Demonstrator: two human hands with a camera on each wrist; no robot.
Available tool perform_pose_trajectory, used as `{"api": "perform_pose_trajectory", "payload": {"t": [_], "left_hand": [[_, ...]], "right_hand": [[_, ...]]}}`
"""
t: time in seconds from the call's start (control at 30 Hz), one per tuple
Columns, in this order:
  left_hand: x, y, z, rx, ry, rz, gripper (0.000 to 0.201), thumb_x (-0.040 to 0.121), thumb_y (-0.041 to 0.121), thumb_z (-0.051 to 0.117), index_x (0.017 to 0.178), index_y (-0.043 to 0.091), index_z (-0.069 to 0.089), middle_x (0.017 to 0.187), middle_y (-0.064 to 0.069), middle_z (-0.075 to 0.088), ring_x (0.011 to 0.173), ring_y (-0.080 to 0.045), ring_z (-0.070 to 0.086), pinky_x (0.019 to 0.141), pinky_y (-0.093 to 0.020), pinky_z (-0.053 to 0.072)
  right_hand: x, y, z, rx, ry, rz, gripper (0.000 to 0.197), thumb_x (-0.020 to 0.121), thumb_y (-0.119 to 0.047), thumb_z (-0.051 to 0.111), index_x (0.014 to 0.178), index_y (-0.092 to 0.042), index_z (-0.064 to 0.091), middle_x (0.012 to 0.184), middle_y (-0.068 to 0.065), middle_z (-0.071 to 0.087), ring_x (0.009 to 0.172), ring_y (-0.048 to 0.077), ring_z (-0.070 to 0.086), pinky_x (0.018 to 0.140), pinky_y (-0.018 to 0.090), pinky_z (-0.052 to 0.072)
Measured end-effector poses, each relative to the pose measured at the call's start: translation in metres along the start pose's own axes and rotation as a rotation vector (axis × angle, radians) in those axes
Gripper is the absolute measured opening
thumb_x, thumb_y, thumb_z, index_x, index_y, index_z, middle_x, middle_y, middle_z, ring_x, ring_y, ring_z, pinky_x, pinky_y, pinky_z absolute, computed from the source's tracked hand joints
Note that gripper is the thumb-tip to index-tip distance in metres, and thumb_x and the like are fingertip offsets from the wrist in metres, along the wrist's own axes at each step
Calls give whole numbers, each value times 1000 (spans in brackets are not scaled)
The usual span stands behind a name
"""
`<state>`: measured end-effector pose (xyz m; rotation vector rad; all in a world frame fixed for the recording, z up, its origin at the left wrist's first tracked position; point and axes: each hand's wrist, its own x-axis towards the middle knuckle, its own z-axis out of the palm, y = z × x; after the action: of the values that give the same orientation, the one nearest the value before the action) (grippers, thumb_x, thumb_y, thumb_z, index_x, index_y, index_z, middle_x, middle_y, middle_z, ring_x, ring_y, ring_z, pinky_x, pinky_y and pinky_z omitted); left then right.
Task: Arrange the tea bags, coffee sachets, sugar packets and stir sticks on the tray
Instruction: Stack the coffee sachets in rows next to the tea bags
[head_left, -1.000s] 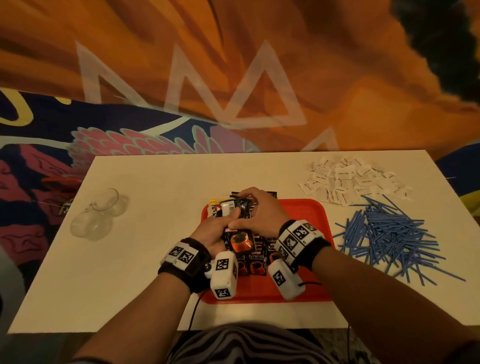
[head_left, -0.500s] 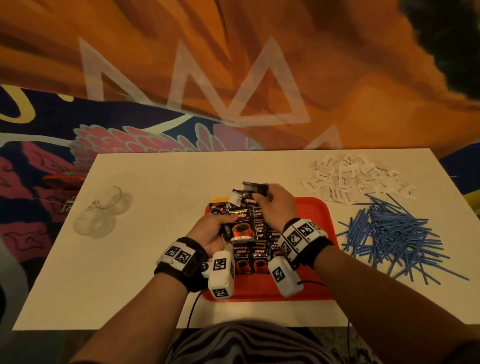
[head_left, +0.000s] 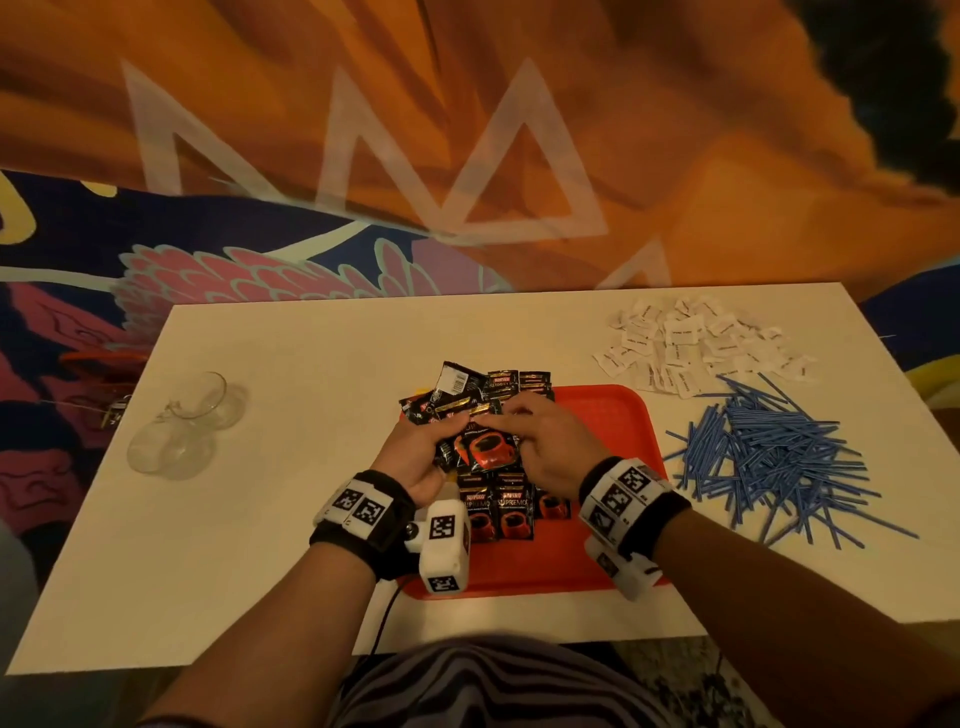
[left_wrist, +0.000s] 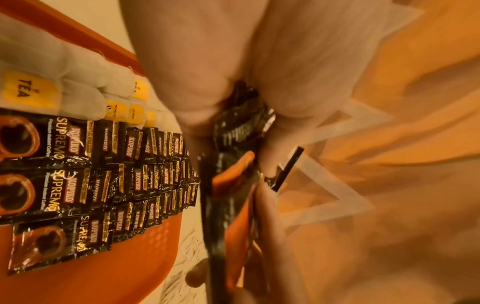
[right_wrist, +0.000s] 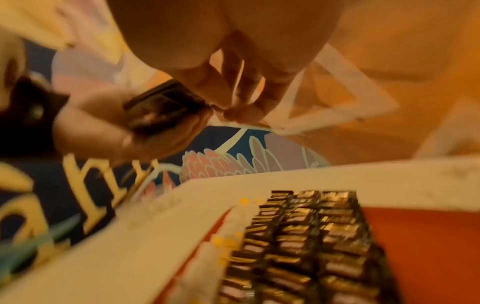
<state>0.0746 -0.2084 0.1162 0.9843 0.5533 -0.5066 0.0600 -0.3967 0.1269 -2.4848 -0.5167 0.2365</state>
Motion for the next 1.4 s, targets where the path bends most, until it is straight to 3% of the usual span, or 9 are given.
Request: {"api": "perform_pose_trajectory", "payload": {"t": [0.13,0.33,0.4,0.5,0.73,0.93,1.1,1.23,1.4], "left_hand": [[8,-4,0,74,73,75,43,82,-4,70,124,-2,61,112,-23,71,102,-39,70,91,-56,55],[8,-12,11,57,17,69,40,76,0,73,116,-1,65,108,-22,72,95,-36,72,76,-47,60],[9,-14,13,54,18,44,43,65,4,75,108,0,68,103,-21,73,86,-33,73,71,-45,61],[15,-18,11,86,74,-28,41,67,1,74,108,-1,70,108,-25,71,89,-38,71,88,-56,56],[24,-33,0,72,116,-66,23,94,7,63,116,11,67,99,-14,76,82,-28,75,57,-39,59],[29,-41,-27,68,218,-107,33,90,12,68,123,13,66,112,-16,73,100,-34,71,84,-56,57],[27,-50,-38,77,249,-124,27,90,16,70,116,10,69,102,-13,76,85,-28,75,63,-42,59],[24,-58,-43,93,247,-139,29,91,19,69,119,10,67,103,-13,76,87,-29,74,63,-44,59],[18,-58,-49,130,230,-171,35,89,26,69,121,12,65,111,-17,73,98,-40,71,84,-72,48]], "right_hand": [[3,-3,0,736,150,386,29,95,-18,56,121,-30,61,96,-8,64,76,4,58,62,19,44],[7,10,10,487,83,512,12,81,-27,78,81,-25,66,67,-14,60,63,1,55,59,16,42],[4,13,10,497,69,531,12,79,-28,79,81,-27,68,73,-15,62,71,0,57,68,19,47],[0,17,9,529,30,570,12,78,-30,80,85,-29,70,84,-11,69,79,6,65,75,23,53],[-19,50,21,617,44,722,16,85,-20,74,99,-16,69,82,3,73,62,6,65,57,21,55],[-52,99,48,422,-55,921,19,88,-27,70,105,-18,68,86,-6,68,80,6,62,59,17,44],[-60,109,74,402,-117,964,13,83,-26,75,91,-25,64,93,-9,64,84,5,57,57,16,37],[-54,111,83,349,-144,959,14,83,-26,76,87,-26,63,99,-6,67,92,10,60,58,16,38],[-50,113,89,272,-160,943,16,84,-29,74,95,-21,65,100,-4,68,93,12,62,68,20,46]]}}
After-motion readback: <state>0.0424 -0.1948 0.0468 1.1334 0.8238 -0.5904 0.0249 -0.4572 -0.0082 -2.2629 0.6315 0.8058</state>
